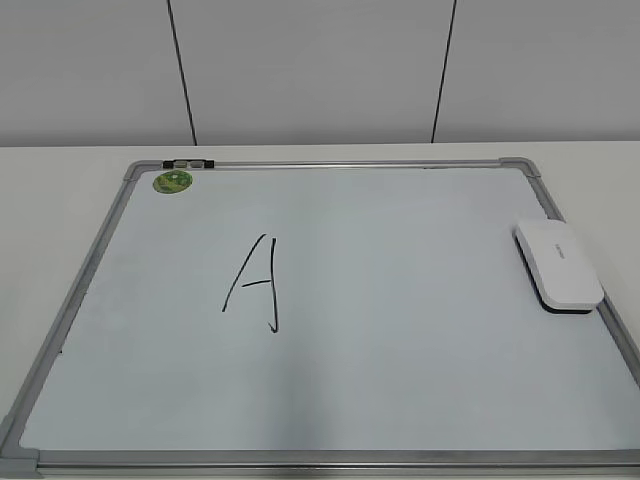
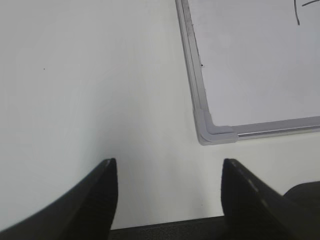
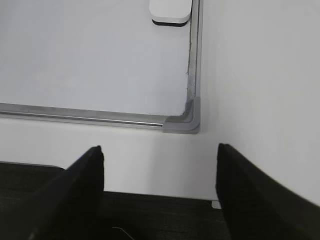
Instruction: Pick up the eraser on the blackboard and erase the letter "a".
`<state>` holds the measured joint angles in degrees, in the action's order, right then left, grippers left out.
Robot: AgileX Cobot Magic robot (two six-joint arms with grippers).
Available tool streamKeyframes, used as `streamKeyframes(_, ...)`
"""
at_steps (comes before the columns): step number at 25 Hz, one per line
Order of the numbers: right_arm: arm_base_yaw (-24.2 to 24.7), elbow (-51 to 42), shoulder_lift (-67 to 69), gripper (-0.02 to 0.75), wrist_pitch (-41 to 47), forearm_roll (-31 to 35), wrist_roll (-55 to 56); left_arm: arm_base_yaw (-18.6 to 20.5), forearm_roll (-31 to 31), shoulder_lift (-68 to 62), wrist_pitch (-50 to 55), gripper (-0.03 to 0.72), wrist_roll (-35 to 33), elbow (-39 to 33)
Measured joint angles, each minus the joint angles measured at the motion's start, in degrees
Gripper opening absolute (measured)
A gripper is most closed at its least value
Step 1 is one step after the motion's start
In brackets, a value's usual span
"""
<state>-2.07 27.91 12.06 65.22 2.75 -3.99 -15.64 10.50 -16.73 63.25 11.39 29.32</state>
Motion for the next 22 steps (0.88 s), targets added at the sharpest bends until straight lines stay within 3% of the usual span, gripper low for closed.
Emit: streamKeyframes(22,-0.36,0.0,-0.43,0.519,-0.09,0.02,-0.35,0.0,-0.11,0.0,-0.09,0.473,-1.01,0.0)
